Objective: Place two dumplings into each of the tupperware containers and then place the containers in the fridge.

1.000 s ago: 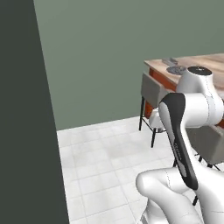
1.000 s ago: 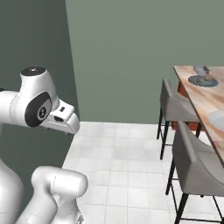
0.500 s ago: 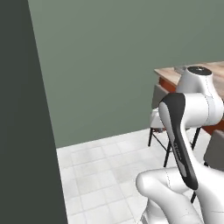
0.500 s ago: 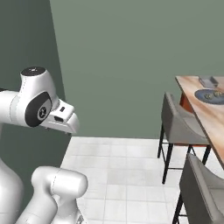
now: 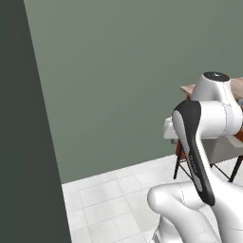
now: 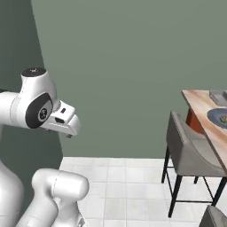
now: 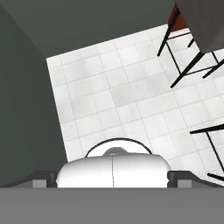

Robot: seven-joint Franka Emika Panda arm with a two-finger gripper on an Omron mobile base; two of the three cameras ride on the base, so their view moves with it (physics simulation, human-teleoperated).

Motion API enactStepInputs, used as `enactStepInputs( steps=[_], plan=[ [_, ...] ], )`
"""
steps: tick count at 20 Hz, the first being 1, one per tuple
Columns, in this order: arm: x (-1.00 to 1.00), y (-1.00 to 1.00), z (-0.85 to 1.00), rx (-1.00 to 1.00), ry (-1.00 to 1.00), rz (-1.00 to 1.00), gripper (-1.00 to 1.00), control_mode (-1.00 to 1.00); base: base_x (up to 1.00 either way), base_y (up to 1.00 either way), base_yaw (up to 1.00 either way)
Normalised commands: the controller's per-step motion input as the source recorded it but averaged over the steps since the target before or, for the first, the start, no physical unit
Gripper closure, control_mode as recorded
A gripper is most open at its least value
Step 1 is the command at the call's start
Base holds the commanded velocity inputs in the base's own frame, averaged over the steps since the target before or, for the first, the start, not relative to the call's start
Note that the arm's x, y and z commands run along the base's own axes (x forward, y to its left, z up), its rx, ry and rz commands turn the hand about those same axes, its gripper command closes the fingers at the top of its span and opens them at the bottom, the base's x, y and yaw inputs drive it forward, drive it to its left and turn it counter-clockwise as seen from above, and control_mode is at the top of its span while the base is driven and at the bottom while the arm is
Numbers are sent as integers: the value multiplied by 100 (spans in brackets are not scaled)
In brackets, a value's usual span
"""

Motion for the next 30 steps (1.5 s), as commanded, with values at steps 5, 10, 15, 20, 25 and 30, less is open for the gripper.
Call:
enactStepInputs(
  steps=[5,10,15,20,25,30],
  plan=[
    [0,0,0,0,0,0,-100,100,92,25,-13],
    [0,0,0,0,0,0,-100,100,57,7,-45],
    [0,0,0,0,0,0,-100,100,41,17,-59],
    [0,0,0,0,0,0,-100,100,46,22,-59],
    [0,0,0,0,0,0,-100,100,68,50,-36],
    [0,0,0,0,0,0,-100,100,63,39,-26]
  ],
)
